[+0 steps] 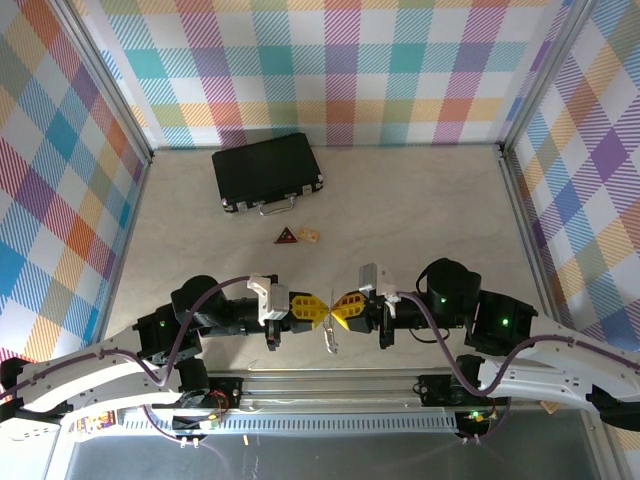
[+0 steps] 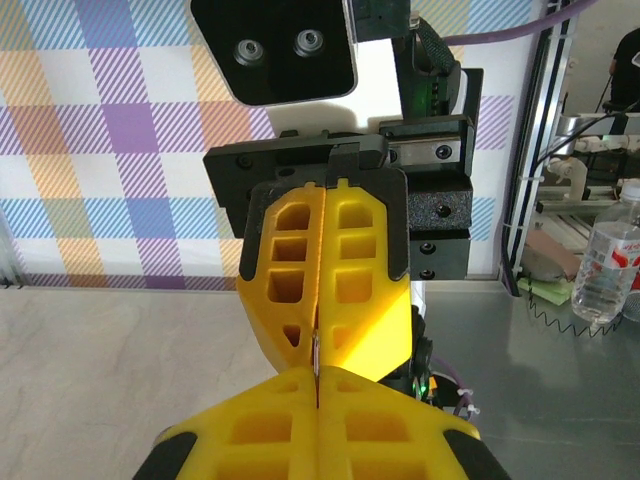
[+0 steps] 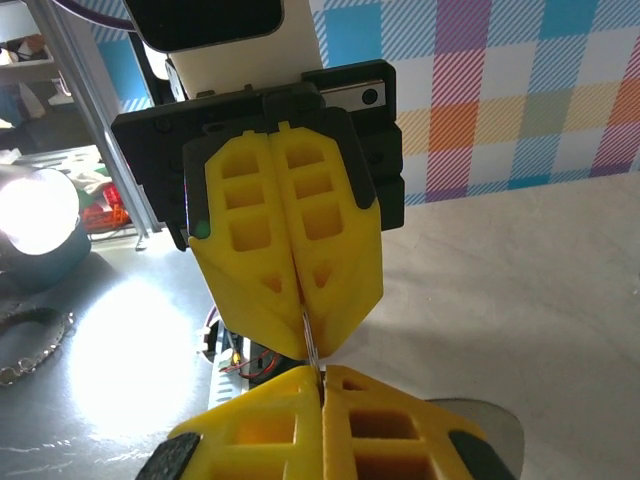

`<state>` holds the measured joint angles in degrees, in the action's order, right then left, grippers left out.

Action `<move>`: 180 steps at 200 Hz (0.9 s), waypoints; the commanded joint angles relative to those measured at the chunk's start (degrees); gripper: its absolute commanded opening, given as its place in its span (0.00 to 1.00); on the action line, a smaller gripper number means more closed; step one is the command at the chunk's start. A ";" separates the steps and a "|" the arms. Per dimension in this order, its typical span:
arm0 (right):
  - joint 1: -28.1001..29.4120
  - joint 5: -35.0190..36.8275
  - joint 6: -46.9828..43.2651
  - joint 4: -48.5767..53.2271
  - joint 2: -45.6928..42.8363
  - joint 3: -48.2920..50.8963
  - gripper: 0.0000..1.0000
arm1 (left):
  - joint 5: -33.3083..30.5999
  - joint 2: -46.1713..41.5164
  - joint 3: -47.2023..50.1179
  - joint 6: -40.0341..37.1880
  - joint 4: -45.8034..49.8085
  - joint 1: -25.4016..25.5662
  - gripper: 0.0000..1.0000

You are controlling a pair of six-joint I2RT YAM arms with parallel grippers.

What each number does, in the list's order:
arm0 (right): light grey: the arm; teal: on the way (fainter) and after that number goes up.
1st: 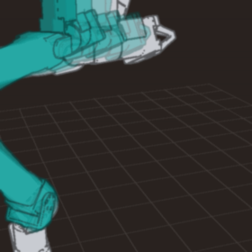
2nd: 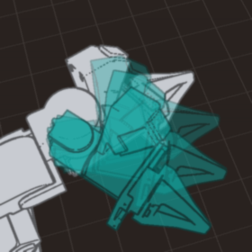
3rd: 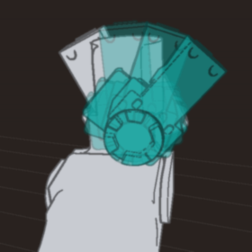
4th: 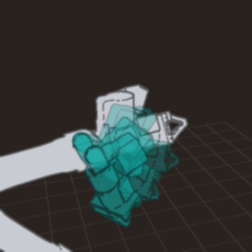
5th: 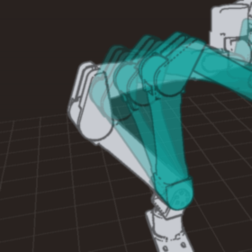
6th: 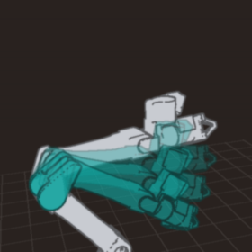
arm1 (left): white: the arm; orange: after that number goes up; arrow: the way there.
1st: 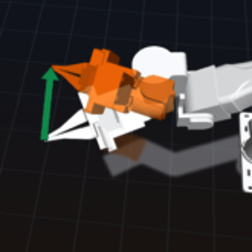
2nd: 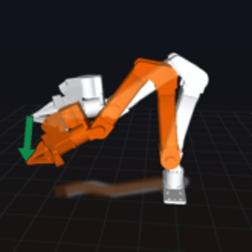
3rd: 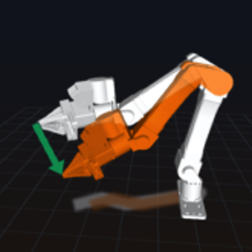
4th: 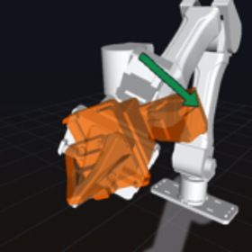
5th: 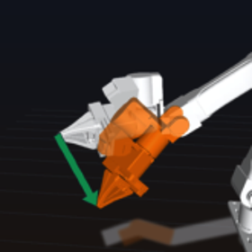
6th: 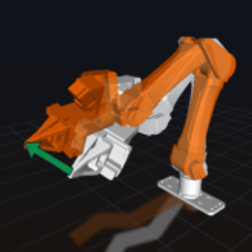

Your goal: Put the keys on the keyring

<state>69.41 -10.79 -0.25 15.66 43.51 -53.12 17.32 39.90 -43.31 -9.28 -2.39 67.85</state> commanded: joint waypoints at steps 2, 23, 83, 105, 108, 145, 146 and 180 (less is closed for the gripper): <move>0.29 0.02 -0.54 -2.48 -0.30 0.80 0.00 | 0.30 -0.25 -0.98 -1.47 0.78 0.30 0.00; 0.29 0.40 -1.75 -2.38 -1.03 1.51 0.00 | 0.88 -0.02 -1.77 -1.59 2.95 0.34 0.02; 0.29 -5.53 -4.91 -3.99 -2.67 2.21 0.00 | 4.12 -0.96 -5.32 -2.24 9.02 0.28 0.29; 0.29 -7.80 -4.85 -4.91 -2.23 2.22 0.00 | 4.54 -0.81 -5.41 -2.00 9.17 0.28 0.30; 0.25 -7.91 -4.86 -4.93 -2.13 2.23 0.00 | 4.63 -0.80 -5.44 -1.91 9.05 0.32 0.30; 0.29 -9.82 -7.22 -7.65 -2.26 3.16 0.00 | 6.87 -0.57 -5.86 -0.70 7.48 0.35 0.30; 0.29 -9.85 -7.22 -7.74 -2.27 3.22 0.00 | 6.95 -0.59 -5.89 -0.68 7.35 0.30 0.30; 0.25 -9.82 -7.45 -8.16 -2.11 3.32 0.00 | 8.14 -0.11 -5.86 0.06 6.36 0.34 0.30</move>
<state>69.41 -18.76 -6.48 11.62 41.91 -50.06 23.11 39.59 -47.22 -10.07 5.87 67.85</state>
